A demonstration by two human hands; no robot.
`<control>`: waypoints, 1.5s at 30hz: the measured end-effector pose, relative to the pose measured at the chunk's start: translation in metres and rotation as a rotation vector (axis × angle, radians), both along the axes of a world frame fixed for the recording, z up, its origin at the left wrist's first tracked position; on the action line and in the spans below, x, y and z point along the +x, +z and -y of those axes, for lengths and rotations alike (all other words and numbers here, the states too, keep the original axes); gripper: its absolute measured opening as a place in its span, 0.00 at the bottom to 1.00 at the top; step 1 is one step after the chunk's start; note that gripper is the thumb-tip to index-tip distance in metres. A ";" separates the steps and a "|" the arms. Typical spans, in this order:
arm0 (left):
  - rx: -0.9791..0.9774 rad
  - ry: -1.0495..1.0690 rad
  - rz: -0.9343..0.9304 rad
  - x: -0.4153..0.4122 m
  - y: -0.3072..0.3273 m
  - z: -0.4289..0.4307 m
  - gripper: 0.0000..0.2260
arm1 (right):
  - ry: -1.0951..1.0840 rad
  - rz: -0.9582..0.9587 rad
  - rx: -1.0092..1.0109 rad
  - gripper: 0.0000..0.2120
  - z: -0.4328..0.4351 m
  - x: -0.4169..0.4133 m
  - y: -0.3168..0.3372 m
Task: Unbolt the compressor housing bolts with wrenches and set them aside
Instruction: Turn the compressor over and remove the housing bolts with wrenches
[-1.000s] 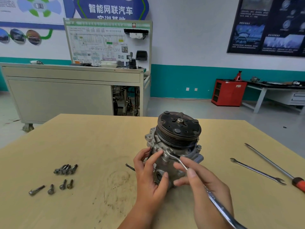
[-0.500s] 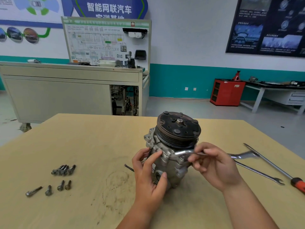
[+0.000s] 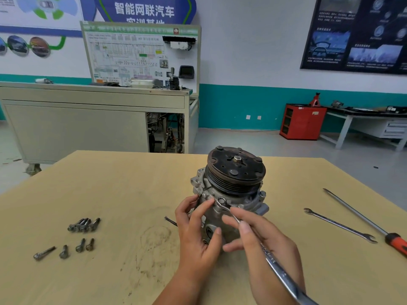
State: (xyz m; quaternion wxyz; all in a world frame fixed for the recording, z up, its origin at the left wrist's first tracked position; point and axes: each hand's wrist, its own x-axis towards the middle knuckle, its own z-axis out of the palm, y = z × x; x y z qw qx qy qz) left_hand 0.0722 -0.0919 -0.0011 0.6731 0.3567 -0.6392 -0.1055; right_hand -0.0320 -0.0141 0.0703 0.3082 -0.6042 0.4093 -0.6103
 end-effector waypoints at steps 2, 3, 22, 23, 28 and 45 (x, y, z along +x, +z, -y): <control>-0.009 0.012 0.009 0.000 -0.001 0.001 0.21 | 0.024 0.033 0.006 0.14 0.006 -0.008 0.004; -0.011 0.016 0.011 0.000 -0.001 0.001 0.22 | 0.061 0.094 0.038 0.14 0.013 -0.017 0.006; 0.020 -0.014 -0.012 0.000 0.000 0.001 0.21 | 0.110 0.236 -0.035 0.19 0.001 -0.006 -0.016; 0.025 -0.019 -0.017 0.000 -0.001 0.000 0.20 | 0.101 0.184 -0.028 0.18 0.001 -0.003 -0.013; 0.012 -0.009 -0.009 0.000 -0.002 0.002 0.21 | 0.114 0.201 0.064 0.14 0.008 -0.006 0.002; 0.007 0.002 -0.005 -0.001 0.001 0.001 0.22 | 0.274 0.341 -0.035 0.15 0.008 -0.030 -0.019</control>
